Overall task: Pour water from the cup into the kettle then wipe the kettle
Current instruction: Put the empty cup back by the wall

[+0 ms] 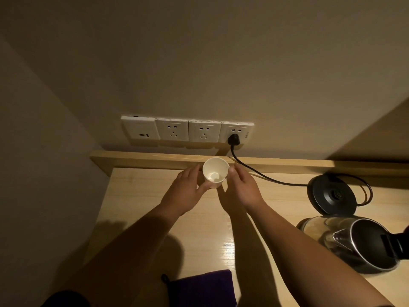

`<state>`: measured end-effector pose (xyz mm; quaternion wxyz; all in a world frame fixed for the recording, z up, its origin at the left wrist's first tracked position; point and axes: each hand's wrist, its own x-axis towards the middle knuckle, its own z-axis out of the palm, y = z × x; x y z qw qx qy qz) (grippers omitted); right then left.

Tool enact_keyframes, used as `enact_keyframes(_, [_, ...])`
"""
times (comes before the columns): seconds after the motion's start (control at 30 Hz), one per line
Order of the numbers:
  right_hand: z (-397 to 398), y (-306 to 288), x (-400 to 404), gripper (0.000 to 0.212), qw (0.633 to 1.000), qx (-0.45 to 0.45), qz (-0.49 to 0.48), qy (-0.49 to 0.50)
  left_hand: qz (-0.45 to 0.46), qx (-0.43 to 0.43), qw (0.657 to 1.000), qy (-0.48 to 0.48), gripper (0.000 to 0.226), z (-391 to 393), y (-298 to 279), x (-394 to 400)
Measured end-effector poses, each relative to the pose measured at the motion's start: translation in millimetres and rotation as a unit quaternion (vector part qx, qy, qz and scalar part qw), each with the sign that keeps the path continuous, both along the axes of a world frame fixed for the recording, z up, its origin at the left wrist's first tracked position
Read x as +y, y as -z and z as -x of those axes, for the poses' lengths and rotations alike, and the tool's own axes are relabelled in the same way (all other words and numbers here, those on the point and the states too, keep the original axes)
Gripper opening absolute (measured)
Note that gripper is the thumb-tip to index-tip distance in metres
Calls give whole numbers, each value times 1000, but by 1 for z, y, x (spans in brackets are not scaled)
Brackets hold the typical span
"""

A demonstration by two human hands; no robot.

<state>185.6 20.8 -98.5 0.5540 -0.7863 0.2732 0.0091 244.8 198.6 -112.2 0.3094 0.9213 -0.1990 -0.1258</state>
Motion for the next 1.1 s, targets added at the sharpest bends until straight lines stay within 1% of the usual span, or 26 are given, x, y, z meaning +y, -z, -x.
enact_keyframes(0.03, [3,-2,0,54,999,8,38,-5,-40,-55,998,0,64,3,0,2])
enact_keyframes(0.1, [12,-8,-2,55,988,2,152,-41,-96,-151,984,13,64,11,-3,8])
enact_keyframes(0.17, [24,-13,-6,55,959,-15,265,-100,-137,-226,964,29,62,19,-7,13])
enact_keyframes(0.27, [42,-20,-8,55,906,-10,382,-180,-180,-296,937,49,56,34,-17,20])
enact_keyframes(0.37, [63,-27,-4,60,854,7,462,-240,-198,-316,926,53,52,55,-28,28])
enact_keyframes(0.47, [86,-33,2,58,830,1,487,-273,-213,-315,923,58,51,79,-36,35])
enact_keyframes(0.63, [121,-33,5,53,817,-9,490,-304,-233,-268,932,77,46,113,-42,39])
enact_keyframes(0.8, [154,-31,-8,48,818,-17,478,-318,-248,-224,937,98,43,141,-43,35])
enact_keyframes(1.0, [200,-37,-35,45,821,-41,462,-333,-255,-218,937,94,43,184,-51,7])
enact_keyframes(1.1, [232,-41,-57,47,815,-45,466,-341,-244,-210,942,93,43,215,-54,-17])
